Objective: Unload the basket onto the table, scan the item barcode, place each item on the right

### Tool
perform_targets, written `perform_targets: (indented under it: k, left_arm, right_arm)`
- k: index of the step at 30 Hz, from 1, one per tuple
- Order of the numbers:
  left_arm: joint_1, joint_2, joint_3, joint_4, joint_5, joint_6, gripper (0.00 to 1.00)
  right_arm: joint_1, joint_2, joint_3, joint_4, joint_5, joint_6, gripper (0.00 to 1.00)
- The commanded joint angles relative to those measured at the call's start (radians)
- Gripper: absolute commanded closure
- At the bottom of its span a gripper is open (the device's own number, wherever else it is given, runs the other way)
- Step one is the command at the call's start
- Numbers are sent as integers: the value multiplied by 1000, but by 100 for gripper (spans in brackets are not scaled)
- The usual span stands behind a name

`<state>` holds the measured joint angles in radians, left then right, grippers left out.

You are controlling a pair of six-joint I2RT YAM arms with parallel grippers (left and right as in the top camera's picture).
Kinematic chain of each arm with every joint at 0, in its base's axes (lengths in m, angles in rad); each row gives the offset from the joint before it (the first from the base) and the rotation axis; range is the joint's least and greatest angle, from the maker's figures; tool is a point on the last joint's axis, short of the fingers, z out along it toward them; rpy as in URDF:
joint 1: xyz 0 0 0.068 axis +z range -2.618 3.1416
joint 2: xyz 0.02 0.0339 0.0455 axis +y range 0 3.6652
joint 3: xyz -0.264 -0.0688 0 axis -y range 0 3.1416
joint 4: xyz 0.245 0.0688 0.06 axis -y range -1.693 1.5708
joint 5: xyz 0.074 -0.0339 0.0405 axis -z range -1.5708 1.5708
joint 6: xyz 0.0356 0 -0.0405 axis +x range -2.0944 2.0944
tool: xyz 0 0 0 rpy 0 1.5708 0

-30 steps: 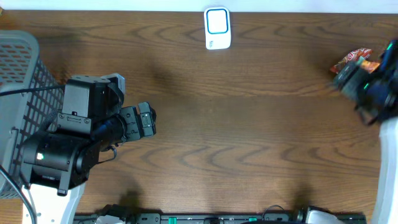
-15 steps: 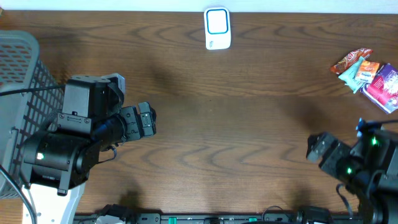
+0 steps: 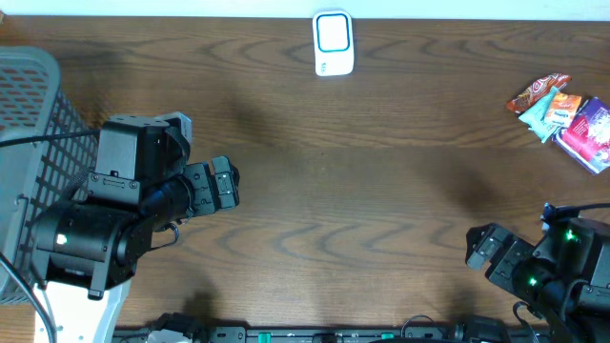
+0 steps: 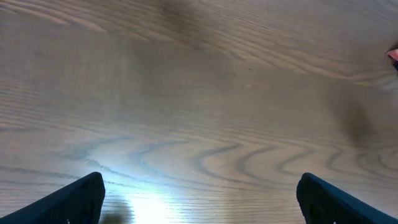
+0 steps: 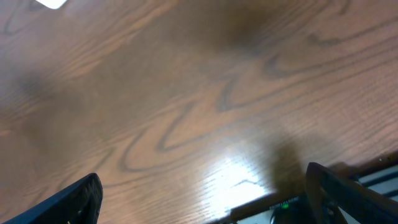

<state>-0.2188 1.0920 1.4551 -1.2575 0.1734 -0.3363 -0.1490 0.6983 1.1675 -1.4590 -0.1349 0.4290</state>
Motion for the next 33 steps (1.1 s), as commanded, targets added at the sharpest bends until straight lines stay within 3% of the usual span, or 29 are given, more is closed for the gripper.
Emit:
perform_targets:
  k: [1,7,12,20,33]
  left_arm:
    - [0,0,4,-4,-6,10,2]
    - [0,0,4,-4,-6,10,2]
    - [0,0,4,-4,-6,10,2]
    - [0,0,4,-4,-6,10,2]
    - [0,0,4,-4,-6,10,2]
  right_arm:
    - [7,-3,-10,16,2,2,1]
    - [7,-4,-26,95,-46,-132,1]
    - [31,-52,-112,278,-141,-224,1]
    - [138,-299,-420,649,-209,-262,1]
    - [147,-628,-884,1132,-266,-243,1]
